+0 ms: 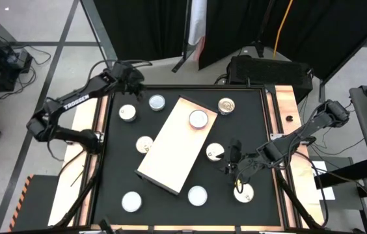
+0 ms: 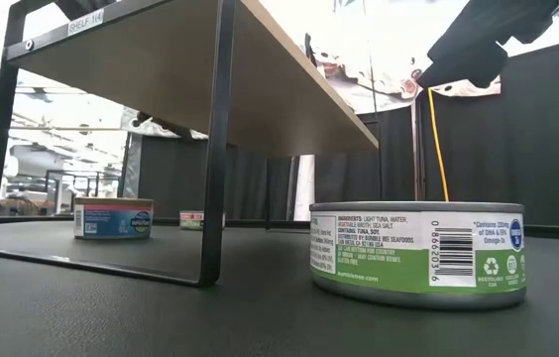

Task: Stack canned seafood by type on shelf
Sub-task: Put the green tuna can on the shelf

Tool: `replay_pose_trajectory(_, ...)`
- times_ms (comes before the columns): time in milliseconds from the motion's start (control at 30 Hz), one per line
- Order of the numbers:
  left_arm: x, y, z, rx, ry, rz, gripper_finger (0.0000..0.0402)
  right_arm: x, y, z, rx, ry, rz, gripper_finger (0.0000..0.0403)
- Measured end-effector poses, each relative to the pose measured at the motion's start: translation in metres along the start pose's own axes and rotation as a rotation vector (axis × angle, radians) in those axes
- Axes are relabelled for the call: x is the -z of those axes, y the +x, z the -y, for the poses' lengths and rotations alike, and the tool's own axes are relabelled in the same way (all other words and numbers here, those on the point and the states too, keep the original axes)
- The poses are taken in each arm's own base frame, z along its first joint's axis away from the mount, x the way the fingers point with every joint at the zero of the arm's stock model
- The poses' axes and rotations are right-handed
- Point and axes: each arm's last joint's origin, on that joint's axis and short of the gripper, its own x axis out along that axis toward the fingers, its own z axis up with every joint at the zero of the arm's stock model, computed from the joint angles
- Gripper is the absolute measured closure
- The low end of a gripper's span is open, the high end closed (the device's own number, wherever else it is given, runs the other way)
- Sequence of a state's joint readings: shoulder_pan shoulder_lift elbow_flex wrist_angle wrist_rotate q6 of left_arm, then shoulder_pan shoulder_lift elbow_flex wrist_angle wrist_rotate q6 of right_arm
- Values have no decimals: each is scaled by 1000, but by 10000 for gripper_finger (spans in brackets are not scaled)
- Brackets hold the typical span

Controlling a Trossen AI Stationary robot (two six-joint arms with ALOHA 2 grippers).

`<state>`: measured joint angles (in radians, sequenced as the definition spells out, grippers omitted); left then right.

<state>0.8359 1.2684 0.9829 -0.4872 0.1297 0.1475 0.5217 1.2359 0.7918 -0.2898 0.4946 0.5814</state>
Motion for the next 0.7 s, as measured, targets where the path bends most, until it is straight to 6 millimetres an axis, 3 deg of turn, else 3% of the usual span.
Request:
replay_pose_trajectory(300,3,28,-7,-82,12,-62,384,-4,-12,5,-16,82,12,193)
replay_pose_trajectory(700,28,76,-18,108,-94,-244,384,-19,-33,17,6,119,128,193)
